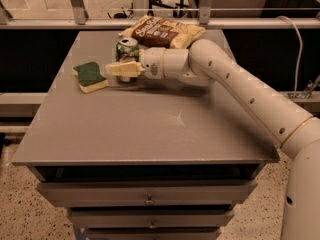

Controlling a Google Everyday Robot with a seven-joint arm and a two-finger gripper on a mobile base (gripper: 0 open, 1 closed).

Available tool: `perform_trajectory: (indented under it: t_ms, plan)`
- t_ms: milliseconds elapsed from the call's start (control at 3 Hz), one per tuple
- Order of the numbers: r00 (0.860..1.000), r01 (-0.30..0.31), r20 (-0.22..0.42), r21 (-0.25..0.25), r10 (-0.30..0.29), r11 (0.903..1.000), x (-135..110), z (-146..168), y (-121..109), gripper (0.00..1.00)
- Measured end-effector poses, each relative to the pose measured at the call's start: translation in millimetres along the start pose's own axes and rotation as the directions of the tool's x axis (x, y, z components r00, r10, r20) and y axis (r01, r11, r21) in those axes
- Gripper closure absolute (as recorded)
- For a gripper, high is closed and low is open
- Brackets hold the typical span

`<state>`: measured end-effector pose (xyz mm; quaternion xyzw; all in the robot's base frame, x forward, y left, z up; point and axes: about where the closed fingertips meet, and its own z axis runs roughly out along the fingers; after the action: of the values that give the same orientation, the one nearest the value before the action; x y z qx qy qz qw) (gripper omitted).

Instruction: Move green can near sponge

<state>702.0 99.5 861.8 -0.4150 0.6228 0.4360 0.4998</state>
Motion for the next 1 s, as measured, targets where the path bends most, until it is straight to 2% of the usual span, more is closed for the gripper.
perform_trajectory:
  t_ms: [333,1000]
  plan:
    - [1.0,0.0,0.0,0.0,0.0,1.0,-4.3,-0.4,0.7,0.82]
    - [1.0,0.0,0.0,-0.001,0.0,1.0,-5.7,-0.5,0.9,0.35]
